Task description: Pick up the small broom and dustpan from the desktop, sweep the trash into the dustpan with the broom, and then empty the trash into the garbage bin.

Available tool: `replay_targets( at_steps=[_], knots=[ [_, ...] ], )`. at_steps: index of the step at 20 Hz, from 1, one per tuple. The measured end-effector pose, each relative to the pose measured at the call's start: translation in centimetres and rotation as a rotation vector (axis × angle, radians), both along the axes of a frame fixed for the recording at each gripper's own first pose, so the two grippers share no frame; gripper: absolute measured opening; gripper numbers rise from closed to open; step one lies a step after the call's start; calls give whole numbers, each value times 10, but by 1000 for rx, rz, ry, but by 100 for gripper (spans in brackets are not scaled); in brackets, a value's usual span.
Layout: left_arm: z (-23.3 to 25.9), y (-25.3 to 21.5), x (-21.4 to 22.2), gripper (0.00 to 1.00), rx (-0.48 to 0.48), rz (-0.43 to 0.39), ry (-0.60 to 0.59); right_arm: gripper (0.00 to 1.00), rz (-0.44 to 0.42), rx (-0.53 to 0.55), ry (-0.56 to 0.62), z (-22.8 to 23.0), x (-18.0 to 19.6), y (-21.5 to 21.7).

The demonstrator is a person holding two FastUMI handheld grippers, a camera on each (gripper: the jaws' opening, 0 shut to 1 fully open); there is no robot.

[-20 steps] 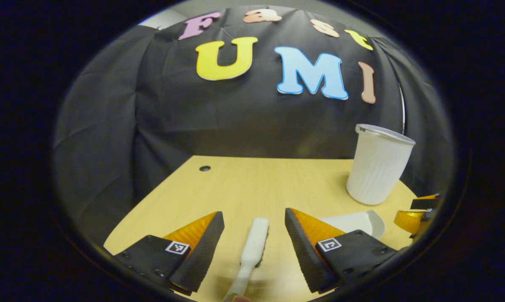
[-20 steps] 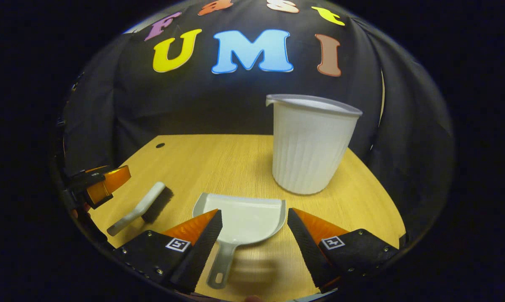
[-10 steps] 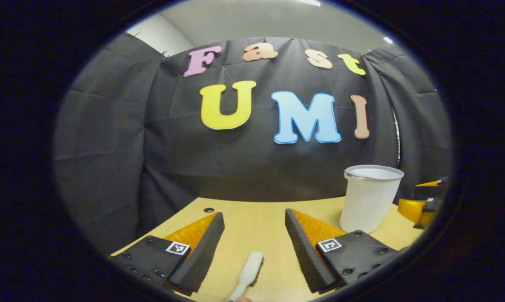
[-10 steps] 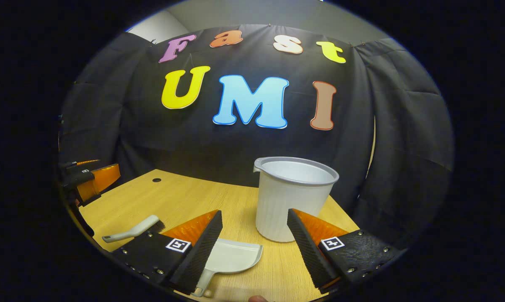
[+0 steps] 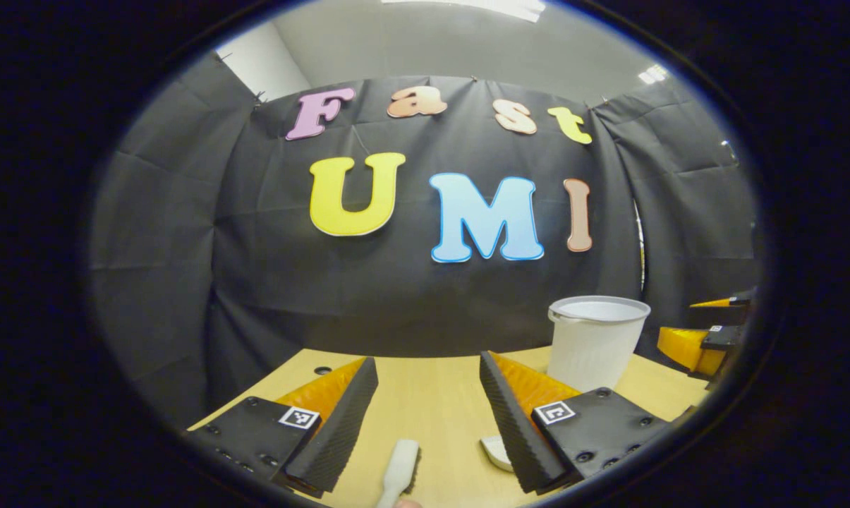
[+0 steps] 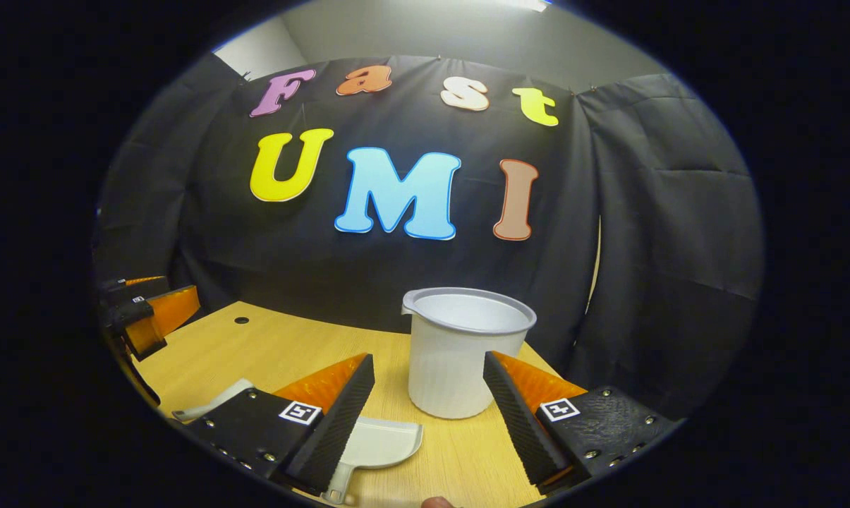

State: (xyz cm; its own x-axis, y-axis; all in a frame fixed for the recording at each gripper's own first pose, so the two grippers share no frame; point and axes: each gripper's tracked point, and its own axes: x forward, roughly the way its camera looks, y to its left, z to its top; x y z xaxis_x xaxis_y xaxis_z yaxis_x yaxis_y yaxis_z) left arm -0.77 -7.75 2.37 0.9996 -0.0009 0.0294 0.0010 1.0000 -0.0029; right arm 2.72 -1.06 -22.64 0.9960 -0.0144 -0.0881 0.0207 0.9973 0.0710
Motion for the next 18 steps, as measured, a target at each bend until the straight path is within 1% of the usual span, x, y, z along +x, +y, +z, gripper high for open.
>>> replay_targets(
  at_steps=[5,6,7,9,11,14,15,16,17,18],
  knots=[
    [13,-15,-2,97,13,5,-11,97,-8,13,-19,8,-6,-21],
    [1,-12,-7,96,19,15,-6,97,-6,17,-16,6,-5,-28],
    [-1,-20,-7,96,23,24,-4,97,2,29,-11,2,-7,-36],
    [-4,-42,-10,95,16,39,-5,97,21,52,-7,-3,-10,-58],
    [-3,-71,-11,96,8,74,-7,97,48,66,-25,-3,-11,-83],
    [-7,-122,-12,96,-6,105,-1,97,87,53,-26,-11,-12,-128],
    [-10,-142,-11,96,-25,103,2,97,90,49,-40,-9,-11,-147],
    [-11,-159,-10,94,-42,111,7,96,83,38,-56,-8,-11,-166],
    [-11,-174,-10,96,-55,117,6,96,78,25,-62,-9,-9,-180],
    [-9,-188,-11,96,-63,127,2,96,79,6,-74,-9,-8,-194]
  ],
)
